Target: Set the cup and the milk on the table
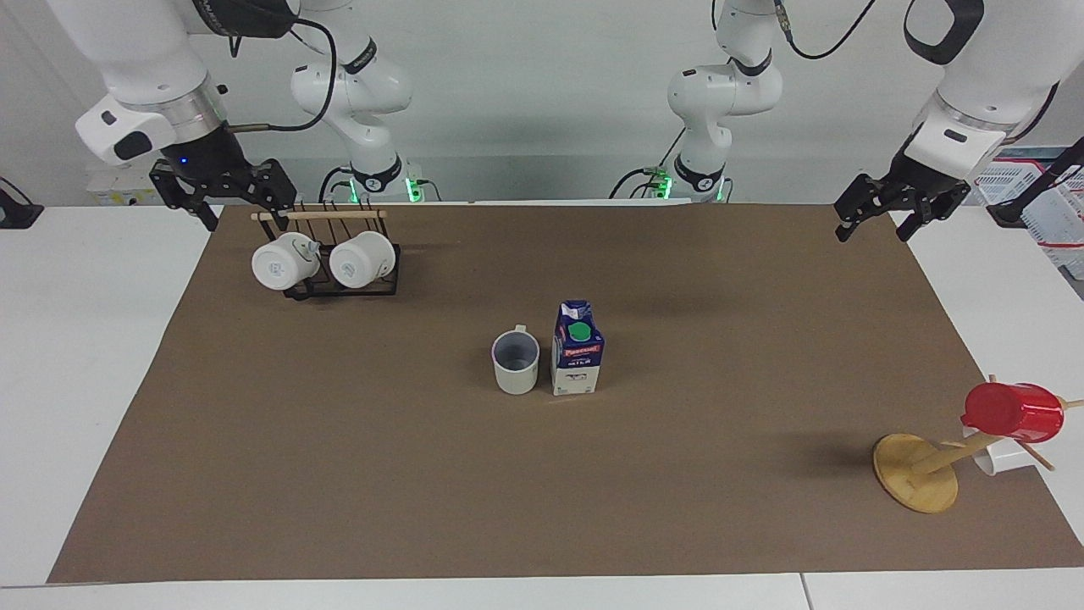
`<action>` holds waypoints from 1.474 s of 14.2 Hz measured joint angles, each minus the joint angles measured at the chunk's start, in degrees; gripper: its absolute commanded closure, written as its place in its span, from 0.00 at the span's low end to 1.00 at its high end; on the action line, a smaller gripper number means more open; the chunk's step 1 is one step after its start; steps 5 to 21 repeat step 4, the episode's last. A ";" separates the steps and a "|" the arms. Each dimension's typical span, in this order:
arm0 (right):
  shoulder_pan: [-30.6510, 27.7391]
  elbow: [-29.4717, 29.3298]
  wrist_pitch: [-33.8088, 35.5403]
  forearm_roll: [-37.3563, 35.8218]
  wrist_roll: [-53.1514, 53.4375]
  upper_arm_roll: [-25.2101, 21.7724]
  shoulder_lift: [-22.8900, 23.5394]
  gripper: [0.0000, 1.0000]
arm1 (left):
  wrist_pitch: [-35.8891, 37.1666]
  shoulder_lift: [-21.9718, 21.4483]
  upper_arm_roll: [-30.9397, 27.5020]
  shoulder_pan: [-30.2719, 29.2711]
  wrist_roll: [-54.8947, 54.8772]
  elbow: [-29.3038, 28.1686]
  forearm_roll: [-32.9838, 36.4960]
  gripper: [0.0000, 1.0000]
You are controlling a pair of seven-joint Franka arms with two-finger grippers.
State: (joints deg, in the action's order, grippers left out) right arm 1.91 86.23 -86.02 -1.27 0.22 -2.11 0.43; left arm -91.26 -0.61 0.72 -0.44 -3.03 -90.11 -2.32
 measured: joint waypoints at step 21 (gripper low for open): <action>-0.04 0.34 0.00 0.00 0.00 -0.04 0.00 0.00 | 0.00 0.00 0.00 0.00 0.00 0.00 0.00 0.00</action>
